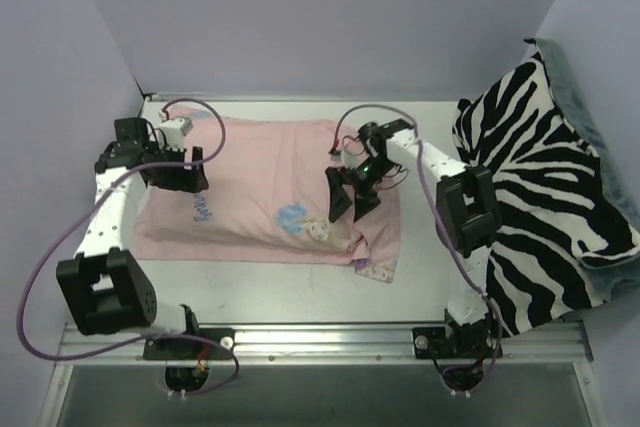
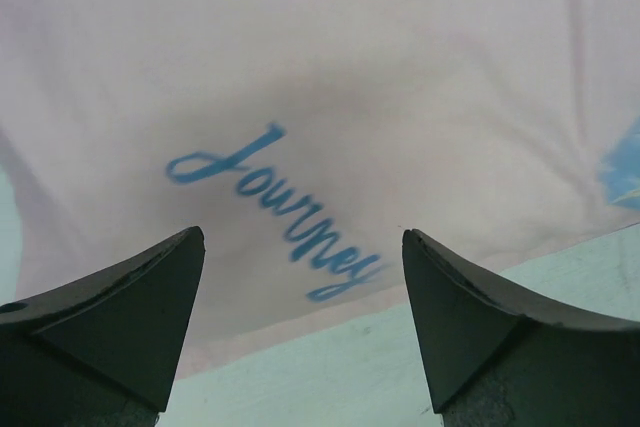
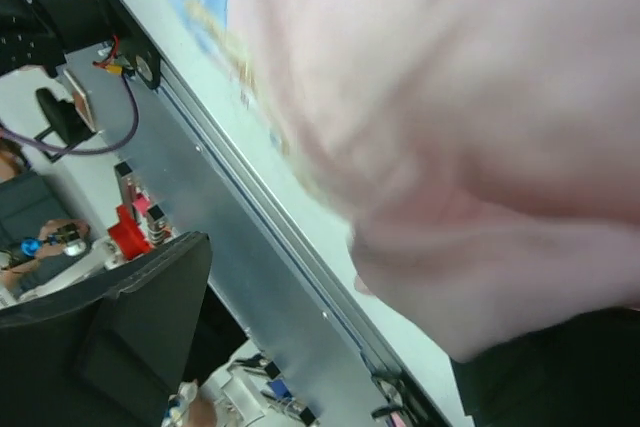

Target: Put the pillow into the pillowcase

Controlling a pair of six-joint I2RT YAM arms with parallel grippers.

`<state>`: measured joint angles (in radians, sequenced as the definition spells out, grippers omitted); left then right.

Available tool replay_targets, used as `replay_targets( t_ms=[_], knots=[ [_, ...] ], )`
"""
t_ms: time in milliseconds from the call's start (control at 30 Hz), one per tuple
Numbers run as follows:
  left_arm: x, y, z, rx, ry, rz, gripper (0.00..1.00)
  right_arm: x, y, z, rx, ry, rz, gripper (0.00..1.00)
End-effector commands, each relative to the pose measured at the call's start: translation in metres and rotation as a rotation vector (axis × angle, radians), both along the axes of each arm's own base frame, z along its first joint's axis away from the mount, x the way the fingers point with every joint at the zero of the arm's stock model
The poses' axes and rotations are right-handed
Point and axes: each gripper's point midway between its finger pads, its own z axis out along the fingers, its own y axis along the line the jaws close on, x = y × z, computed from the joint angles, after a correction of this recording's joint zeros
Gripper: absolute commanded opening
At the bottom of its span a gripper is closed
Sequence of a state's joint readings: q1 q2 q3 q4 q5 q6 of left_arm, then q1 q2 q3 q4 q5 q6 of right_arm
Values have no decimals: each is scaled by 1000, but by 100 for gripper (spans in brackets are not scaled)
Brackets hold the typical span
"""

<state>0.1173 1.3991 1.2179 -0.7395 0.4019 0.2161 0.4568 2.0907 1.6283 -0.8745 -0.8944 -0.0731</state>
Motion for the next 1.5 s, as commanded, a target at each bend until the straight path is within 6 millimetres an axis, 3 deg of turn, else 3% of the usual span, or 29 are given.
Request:
replay_targets(
  t_ms=[0,67,200,333,400,500,533,600,633,667,700,800,900,933,1000,1100,1233,1367,1467],
  knots=[
    [-21,37,-15,38,83,-59,89,-9,-67,53,-63,-143,5,94],
    [-24,64,-22,35,119,-27,91,-4,-91,73,-77,-228,-40,98],
    [-37,95,-55,99,232,-58,93,-18,-134,55,-243,-278,15,97],
    [-52,85,-84,84,287,-162,90,-50,-159,23,-350,-169,90,94],
    [-59,69,-101,28,333,-190,84,-55,-156,15,-340,-130,95,89],
    [-50,38,-115,-27,345,-217,81,-32,-143,1,-325,-116,22,82],
    [-48,21,-118,-36,346,-251,80,-18,-136,-11,-325,-110,-5,78],
    [-30,5,-121,-53,315,-227,80,20,-123,-7,-310,-159,-84,74],
    [-25,-3,-122,-63,314,-227,80,38,-116,-16,-307,-156,-102,73],
    [-11,-15,-116,-64,279,-245,80,65,-106,-3,-281,-204,-141,72],
    [-5,-22,-117,-97,296,-210,80,79,-100,1,-261,-220,-160,72],
    [19,-30,-100,-141,252,-161,83,103,-97,5,-282,-307,-133,76],
    [28,-17,-74,-124,182,-139,87,93,-118,10,-334,-346,-109,82],
    [27,-12,-68,-119,167,-138,89,90,-132,25,-346,-382,-129,86],
    [14,7,-56,-77,152,-136,94,78,-147,34,-367,-418,-119,90],
    [-17,30,-59,-28,195,-161,96,45,-177,41,-447,-477,-60,97],
    [-48,55,-79,56,266,-169,97,2,-214,15,-587,-446,47,97],
    [-55,62,-97,53,297,-160,97,-12,-224,-14,-636,-410,53,96],
    [-56,68,-113,70,319,-137,98,-10,-227,-39,-674,-414,38,95]
  ],
)
